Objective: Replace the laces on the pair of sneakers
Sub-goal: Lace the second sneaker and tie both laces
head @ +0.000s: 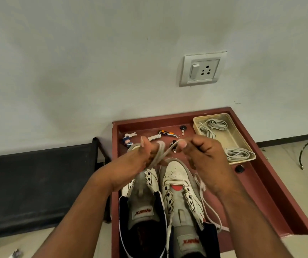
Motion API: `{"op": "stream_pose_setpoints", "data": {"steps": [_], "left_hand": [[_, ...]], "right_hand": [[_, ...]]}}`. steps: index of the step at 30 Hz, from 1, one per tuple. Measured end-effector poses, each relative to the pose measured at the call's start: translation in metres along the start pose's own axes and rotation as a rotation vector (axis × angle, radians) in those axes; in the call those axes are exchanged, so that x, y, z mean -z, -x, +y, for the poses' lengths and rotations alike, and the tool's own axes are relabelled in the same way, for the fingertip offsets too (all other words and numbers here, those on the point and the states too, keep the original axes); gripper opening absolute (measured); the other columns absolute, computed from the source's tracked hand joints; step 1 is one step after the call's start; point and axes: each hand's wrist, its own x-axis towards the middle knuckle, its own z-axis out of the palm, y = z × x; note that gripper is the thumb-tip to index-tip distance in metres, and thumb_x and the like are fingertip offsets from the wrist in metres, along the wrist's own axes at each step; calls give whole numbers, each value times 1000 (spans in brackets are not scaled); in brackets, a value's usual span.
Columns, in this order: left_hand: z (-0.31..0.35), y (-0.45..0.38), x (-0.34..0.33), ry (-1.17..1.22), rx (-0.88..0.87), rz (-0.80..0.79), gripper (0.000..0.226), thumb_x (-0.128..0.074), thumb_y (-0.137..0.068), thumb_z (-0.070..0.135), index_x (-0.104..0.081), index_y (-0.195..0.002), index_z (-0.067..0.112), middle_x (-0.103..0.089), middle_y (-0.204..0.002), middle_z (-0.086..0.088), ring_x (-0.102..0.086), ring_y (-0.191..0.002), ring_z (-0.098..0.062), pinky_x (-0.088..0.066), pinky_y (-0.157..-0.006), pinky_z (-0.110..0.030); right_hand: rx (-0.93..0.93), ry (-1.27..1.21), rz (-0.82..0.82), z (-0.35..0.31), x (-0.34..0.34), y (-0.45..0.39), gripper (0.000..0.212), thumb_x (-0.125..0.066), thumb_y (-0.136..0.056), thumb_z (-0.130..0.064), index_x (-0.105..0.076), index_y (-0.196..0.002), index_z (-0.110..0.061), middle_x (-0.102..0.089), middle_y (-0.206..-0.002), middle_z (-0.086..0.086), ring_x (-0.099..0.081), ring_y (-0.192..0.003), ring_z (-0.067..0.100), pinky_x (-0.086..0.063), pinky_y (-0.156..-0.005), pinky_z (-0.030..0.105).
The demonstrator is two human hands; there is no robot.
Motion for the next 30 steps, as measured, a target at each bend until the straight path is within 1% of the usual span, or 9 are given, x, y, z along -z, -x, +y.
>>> {"op": "stream_pose_setpoints", "data": {"steps": [4, 8, 12, 15, 18, 20, 23, 25, 30], "left_hand": [[22, 6, -12, 223, -44, -264, 126, -34, -57, 98, -47, -141, 5, -57, -134, -20, -62, -105, -26, -48, -97, -34], [21, 4, -6, 514, -166, -352, 138, -30, -52, 99, -44, -141, -5, -53, -135, -27, -65, -96, -23, -50, -89, -28], [16, -2, -4, 967, -355, -269, 134, -29, -58, 93, -33, -146, -8, -39, -148, -29, -60, -115, -31, -47, -100, -33], [18, -3, 4, 1229, -444, -44, 132, -30, -65, 93, -28, -148, -10, -34, -152, -27, -43, -137, -36, -36, -114, -40], [16, -8, -2, 859, -288, 354, 125, 5, -69, 89, -47, -139, 0, -60, -135, -15, -55, -129, -26, -38, -113, -37], [11, -12, -6, 583, -163, 416, 121, 14, -68, 84, -44, -144, 10, -62, -133, -6, -50, -133, -20, -29, -118, -36], [-1, -15, 1, 334, 0, 313, 128, -12, -49, 100, -32, -152, 26, -43, -152, 2, -32, -145, -15, -16, -123, -40], [-2, -9, 6, 221, 30, 154, 126, -25, -42, 105, -42, -143, 33, -49, -147, 2, -43, -138, -12, -22, -121, -37], [16, 1, -4, 208, 50, -149, 120, -35, -58, 97, -59, -131, 6, -65, -123, -22, -64, -106, -27, -48, -97, -30]], "right_hand": [[41, 63, 109, 8, 11, -2, 18, -59, -93, -15, -68, -78, -12, -54, -48, -18, -50, -45, -4, -36, -48, 6], [-59, -66, 45, 18, 4, -2, 22, -56, -92, -22, -70, -79, -12, -63, -56, -11, -55, -50, -2, -42, -51, 11], [-141, -1, -51, 29, -10, -4, 40, -57, -90, -36, -67, -76, 0, -45, -50, -9, -36, -44, 1, -30, -46, 17], [-164, -15, -178, 32, -17, 0, 33, -59, -83, -43, -70, -69, -15, -46, -49, -9, -37, -45, 4, -30, -47, 18], [-136, -32, -199, 31, -18, 2, 26, -62, -88, -34, -72, -74, -14, -46, -50, -7, -37, -48, 7, -30, -47, 20], [-120, -89, -187, 29, -14, 0, 20, -65, -91, -22, -72, -74, -13, -46, -51, -7, -37, -47, 5, -30, -46, 18], [-116, -182, -133, 24, -4, -1, 21, -61, -83, -14, -71, -65, -16, -45, -48, -5, -35, -43, 5, -28, -43, 16], [-100, -193, -61, 23, 3, -2, 27, -60, -89, -4, -69, -65, -14, -48, -47, -6, -36, -43, 4, -28, -42, 15], [-77, -136, 32, 24, 11, -3, 30, -57, -91, -4, -73, -68, -14, -45, -50, 2, -35, -45, 8, -30, -42, 16]]}}
